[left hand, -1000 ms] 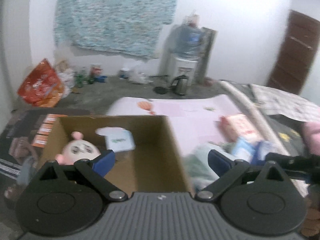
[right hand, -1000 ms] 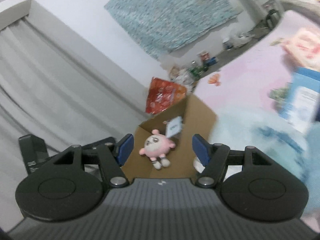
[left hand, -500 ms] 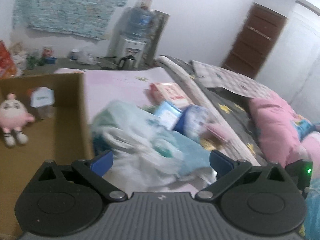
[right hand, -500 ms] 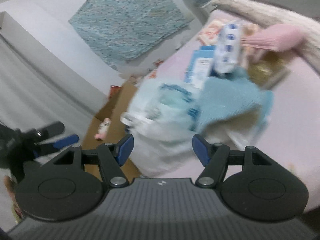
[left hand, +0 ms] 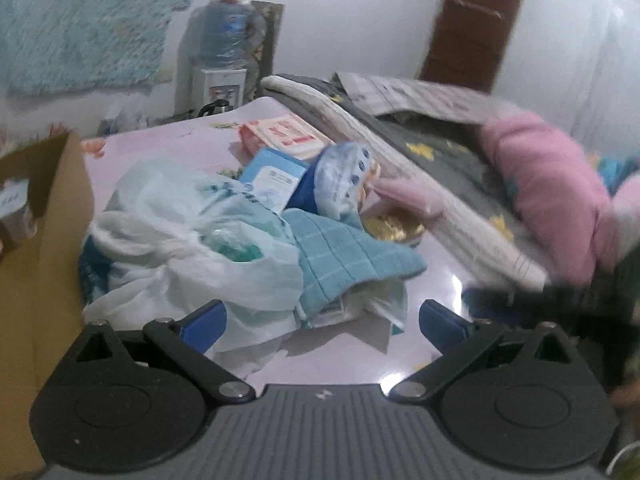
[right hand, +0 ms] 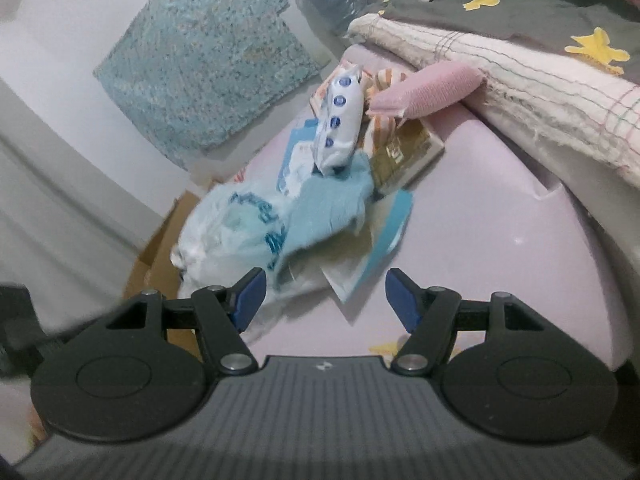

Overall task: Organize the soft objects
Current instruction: 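Move both open tools back toward the pile on the bed, then reach the right tool to the pink sponge and close on it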

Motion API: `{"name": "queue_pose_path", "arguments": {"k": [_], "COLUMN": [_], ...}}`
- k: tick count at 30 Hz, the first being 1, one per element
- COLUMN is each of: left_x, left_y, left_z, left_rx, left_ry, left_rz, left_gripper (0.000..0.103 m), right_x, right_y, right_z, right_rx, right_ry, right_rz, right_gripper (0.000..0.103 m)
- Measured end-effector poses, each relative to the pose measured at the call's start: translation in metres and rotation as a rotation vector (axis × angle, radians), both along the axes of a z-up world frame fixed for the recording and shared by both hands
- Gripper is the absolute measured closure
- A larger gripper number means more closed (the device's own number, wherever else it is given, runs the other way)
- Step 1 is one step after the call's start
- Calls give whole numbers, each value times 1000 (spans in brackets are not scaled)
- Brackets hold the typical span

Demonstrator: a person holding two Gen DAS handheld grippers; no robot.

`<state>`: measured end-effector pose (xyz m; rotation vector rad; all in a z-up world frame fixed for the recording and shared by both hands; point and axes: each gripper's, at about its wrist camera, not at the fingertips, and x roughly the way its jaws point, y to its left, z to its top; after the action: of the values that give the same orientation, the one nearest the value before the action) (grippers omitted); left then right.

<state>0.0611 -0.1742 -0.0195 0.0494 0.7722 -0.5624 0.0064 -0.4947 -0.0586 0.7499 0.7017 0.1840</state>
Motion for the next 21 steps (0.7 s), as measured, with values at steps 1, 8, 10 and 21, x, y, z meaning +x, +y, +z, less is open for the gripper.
{"name": "queue_pose_path", "arguments": {"k": [1, 8, 10, 21], "left_x": [0, 8, 10, 28], "left_y": [-6, -39, -46, -97], "left_z": [-3, -17, -20, -38], "left_rx": [20, 105, 115, 280], "left_ry": [-8, -82, -82, -184], "left_rz": [-8, -41, -58, -162], "left_gripper": [0, 4, 7, 32], "right_x": [5, 48, 59, 47], "right_y": [-2, -4, -3, -19], "right_z": [0, -3, -7, -16], "right_rx": [9, -18, -24, 49], "right_ry": [-5, -23, -7, -18], "right_rz": [-3, -3, -4, -74], "right_gripper": [37, 36, 36, 36]}}
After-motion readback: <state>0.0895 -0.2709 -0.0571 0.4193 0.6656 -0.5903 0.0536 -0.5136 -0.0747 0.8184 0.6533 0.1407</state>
